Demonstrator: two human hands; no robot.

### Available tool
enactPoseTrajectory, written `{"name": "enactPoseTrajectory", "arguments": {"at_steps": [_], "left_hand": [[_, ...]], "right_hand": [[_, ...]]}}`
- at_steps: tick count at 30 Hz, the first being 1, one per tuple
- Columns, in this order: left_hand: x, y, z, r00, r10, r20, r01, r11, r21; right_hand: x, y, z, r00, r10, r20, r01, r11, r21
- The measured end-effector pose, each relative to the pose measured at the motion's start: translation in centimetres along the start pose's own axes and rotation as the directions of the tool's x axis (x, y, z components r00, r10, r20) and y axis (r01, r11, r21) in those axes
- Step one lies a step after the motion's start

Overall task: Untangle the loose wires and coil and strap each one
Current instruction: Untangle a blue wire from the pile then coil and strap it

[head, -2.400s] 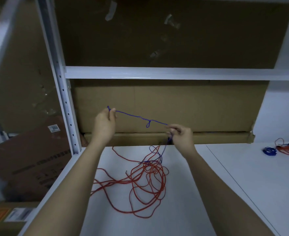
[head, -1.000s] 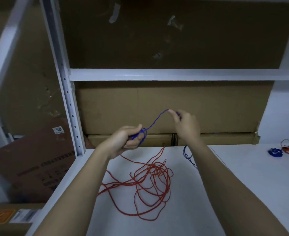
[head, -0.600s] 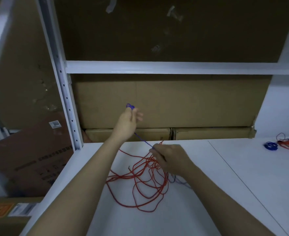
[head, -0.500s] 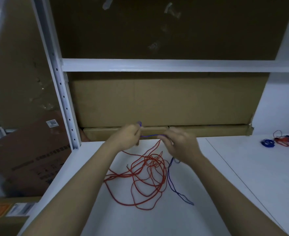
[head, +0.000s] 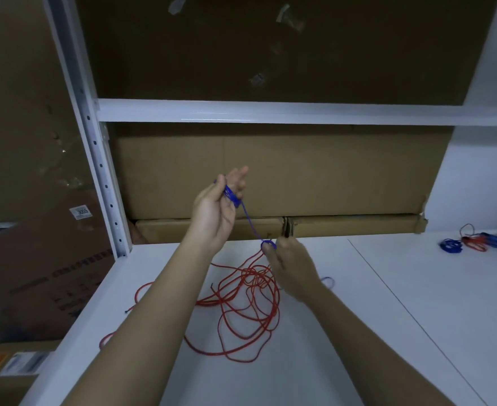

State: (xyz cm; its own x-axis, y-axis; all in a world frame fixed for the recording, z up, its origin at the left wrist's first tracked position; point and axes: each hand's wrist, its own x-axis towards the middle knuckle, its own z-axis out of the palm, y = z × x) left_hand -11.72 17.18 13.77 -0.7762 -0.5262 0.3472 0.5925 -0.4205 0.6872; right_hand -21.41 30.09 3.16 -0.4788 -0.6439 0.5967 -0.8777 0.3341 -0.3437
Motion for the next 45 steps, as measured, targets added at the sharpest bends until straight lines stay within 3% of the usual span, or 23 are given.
{"name": "enactPoseTrajectory", "arguments": {"at_steps": [3,4,6,8,9,11,15,18,20,22,24,25,27,30,32,33,34,35,37,38,40,42,45], "left_hand": [[1.4,-1.7,-0.7,0.977,0.170,-0.130,-0.097,0.893,0.439],[1.4,-2.2,-1.4,0.973,0.204,-0.103,-0.095,0.770,0.631],[1.3,-3.0,-3.2,0.982,0.186,0.036,-0.105,0.379,0.920],[1.2,-3.2,-5.0,0.990,0.052,0.135,-0.132,-0.043,0.990],[0.9,-3.1,-5.6,0.988,-0.012,0.153,-0.152,-0.184,0.971],[0.1,-2.9,-6.3,0.977,-0.091,0.192,-0.209,-0.268,0.940],[-1.4,-1.8,-5.2,0.959,-0.221,0.175,-0.191,-0.051,0.980],[-1.8,-0.9,-3.5,0.937,-0.279,0.209,-0.204,0.046,0.978],[-1.8,-0.5,-2.5,0.945,-0.241,0.223,-0.177,0.198,0.964],[-1.6,-0.4,-1.6,0.963,-0.165,0.211,-0.154,0.305,0.940],[-1.0,-0.6,-0.8,0.976,-0.097,0.193,-0.158,0.291,0.943],[-0.7,-0.9,-0.5,0.981,-0.073,0.182,-0.156,0.269,0.950],[0.1,-1.3,0.0,0.987,-0.031,0.159,-0.148,0.238,0.960],[0.9,-1.8,0.5,0.983,0.009,0.184,-0.183,0.162,0.970],[1.2,-2.3,0.6,0.977,0.024,0.211,-0.212,0.104,0.972],[1.2,-2.3,0.5,0.977,0.025,0.211,-0.213,0.087,0.973],[1.3,-2.3,0.3,0.978,0.025,0.206,-0.207,0.078,0.975],[1.3,-2.1,0.2,0.981,0.022,0.195,-0.196,0.073,0.978],[1.2,-1.5,0.2,0.984,-0.011,0.178,-0.177,0.050,0.983],[1.1,-1.2,0.2,0.983,-0.056,0.176,-0.174,0.038,0.984],[0.4,-0.7,0.6,0.958,-0.208,0.195,-0.167,0.145,0.975],[-0.5,-0.5,1.1,0.888,-0.377,0.263,-0.083,0.430,0.899],[-1.2,0.0,1.6,0.820,-0.401,0.409,0.068,0.777,0.626]], "right_hand": [[-1.4,-1.3,-0.7,0.996,-0.088,-0.029,0.091,0.987,0.129],[-1.6,-1.4,-1.2,0.995,-0.095,-0.033,0.100,0.974,0.202],[-1.5,-1.5,-2.7,0.994,-0.096,-0.049,0.107,0.945,0.310],[-1.1,-1.0,-4.0,0.995,-0.065,-0.074,0.087,0.934,0.346],[-0.7,-0.5,-4.6,0.996,-0.012,-0.093,0.044,0.934,0.356],[0.5,0.9,-5.5,0.977,0.150,-0.153,-0.078,0.914,0.398],[3.1,3.4,-6.3,0.935,0.258,-0.244,-0.177,0.933,0.312],[4.4,4.7,-6.2,0.951,0.244,-0.190,-0.218,0.965,0.148],[4.8,4.5,-6.1,0.970,0.226,-0.089,-0.227,0.974,-0.003],[4.6,3.7,-5.4,0.989,0.149,0.027,-0.142,0.974,-0.180],[3.5,2.3,-4.3,0.993,0.032,0.115,0.001,0.960,-0.280],[2.8,1.5,-3.9,0.990,0.001,0.140,0.030,0.975,-0.220],[1.6,0.2,-3.7,0.984,0.014,0.177,-0.054,0.973,0.223],[1.5,-0.8,-4.8,0.946,0.115,0.303,-0.318,0.515,0.796],[2.1,-1.0,-5.4,0.889,0.214,0.406,-0.440,0.148,0.886],[2.3,-1.2,-5.8,0.867,0.254,0.429,-0.463,0.092,0.882],[2.6,-1.1,-6.3,0.874,0.291,0.390,-0.454,0.201,0.868],[2.8,-0.7,-6.7,0.905,0.306,0.295,-0.408,0.434,0.803],[3.4,0.7,-7.6,0.971,0.232,0.051,-0.229,0.861,0.455],[3.9,1.5,-8.2,0.981,0.189,-0.038,-0.173,0.950,0.260],[5.4,2.2,-9.3,0.979,0.140,-0.151,-0.117,0.982,0.149],[6.9,1.9,-9.8,0.981,0.112,-0.158,-0.058,0.948,0.312],[7.0,-0.1,-8.1,0.991,0.057,0.123,-0.108,0.880,0.463]]}}
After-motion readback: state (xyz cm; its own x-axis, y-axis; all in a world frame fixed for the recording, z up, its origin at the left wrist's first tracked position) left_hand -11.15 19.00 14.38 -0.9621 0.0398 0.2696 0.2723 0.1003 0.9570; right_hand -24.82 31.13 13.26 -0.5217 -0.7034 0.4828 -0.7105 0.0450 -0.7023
